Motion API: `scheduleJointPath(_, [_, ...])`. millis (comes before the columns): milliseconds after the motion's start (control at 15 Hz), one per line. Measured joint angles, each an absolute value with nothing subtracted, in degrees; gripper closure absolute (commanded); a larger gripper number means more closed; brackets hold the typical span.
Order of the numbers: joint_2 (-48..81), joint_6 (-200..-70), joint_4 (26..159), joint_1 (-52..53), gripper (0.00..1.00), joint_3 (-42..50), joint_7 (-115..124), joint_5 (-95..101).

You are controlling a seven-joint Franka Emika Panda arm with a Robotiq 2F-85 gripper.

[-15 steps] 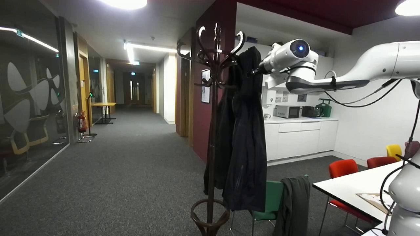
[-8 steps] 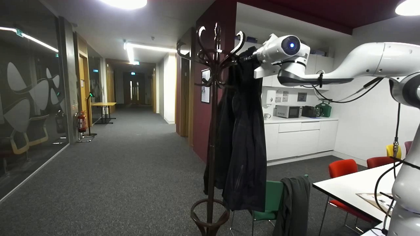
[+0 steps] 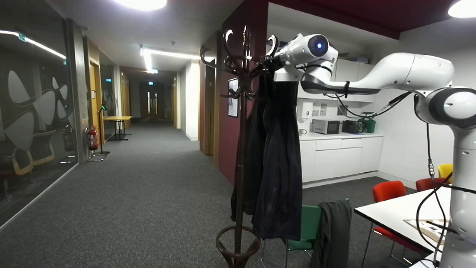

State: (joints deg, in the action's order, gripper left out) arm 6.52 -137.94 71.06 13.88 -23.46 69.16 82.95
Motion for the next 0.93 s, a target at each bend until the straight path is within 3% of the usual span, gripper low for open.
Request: scheduleJointPath(933, [14.0,-138.1,60.1,18.0,0.0,-24.2,69.0,91.5])
